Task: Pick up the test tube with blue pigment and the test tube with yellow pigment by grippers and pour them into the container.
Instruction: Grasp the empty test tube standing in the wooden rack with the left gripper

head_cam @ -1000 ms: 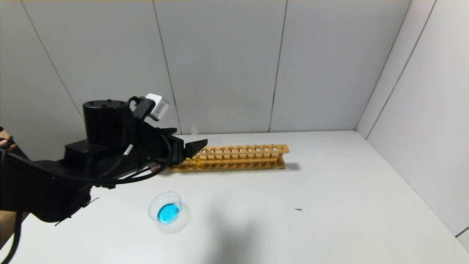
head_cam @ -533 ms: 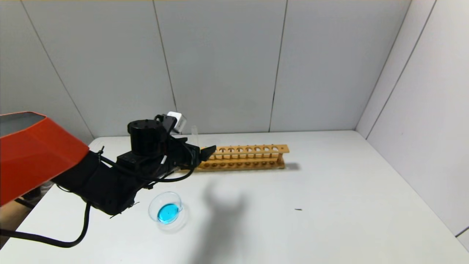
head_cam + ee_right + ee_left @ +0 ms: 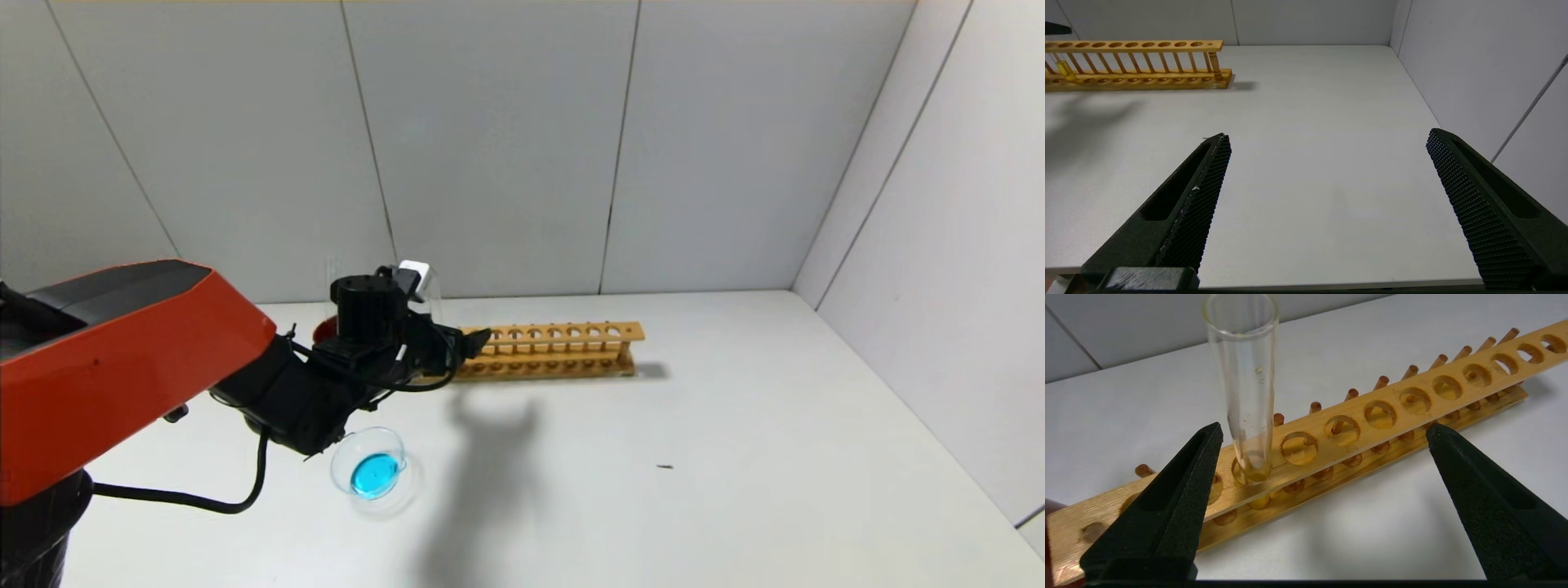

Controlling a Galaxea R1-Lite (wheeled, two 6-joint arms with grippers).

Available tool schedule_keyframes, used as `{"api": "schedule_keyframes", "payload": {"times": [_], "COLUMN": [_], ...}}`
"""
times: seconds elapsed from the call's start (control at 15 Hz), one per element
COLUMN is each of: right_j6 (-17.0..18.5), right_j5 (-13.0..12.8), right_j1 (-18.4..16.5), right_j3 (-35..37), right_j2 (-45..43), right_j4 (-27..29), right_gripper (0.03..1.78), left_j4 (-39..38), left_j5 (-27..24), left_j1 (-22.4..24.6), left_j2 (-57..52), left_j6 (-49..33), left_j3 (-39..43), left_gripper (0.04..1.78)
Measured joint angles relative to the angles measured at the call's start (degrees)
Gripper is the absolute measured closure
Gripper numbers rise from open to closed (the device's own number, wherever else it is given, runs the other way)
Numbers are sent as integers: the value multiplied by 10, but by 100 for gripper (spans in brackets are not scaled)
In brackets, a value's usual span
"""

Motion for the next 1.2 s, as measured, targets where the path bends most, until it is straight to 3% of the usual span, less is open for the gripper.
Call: {"api": "schedule_keyframes", "payload": {"times": [0.47, 0.87, 1.0, 1.2], "right_j6": [0, 0, 0, 0], "right_j5": [0, 0, 0, 0], "right_j1": [0, 0, 0, 0], "right_j3": [0, 0, 0, 0], "right_j2": [0, 0, 0, 0], "right_j4": [0, 0, 0, 0], "right_gripper": [6, 6, 6, 6], "left_j4": [4, 4, 4, 4], "left_j5": [39, 43, 54, 56], "left_j1": [10, 10, 10, 10], "left_j2": [28, 33, 33, 35], "left_j6": [6, 8, 9, 9], "left_j3": [-33, -41, -42, -42], "left_gripper": [7, 8, 19, 53]}}
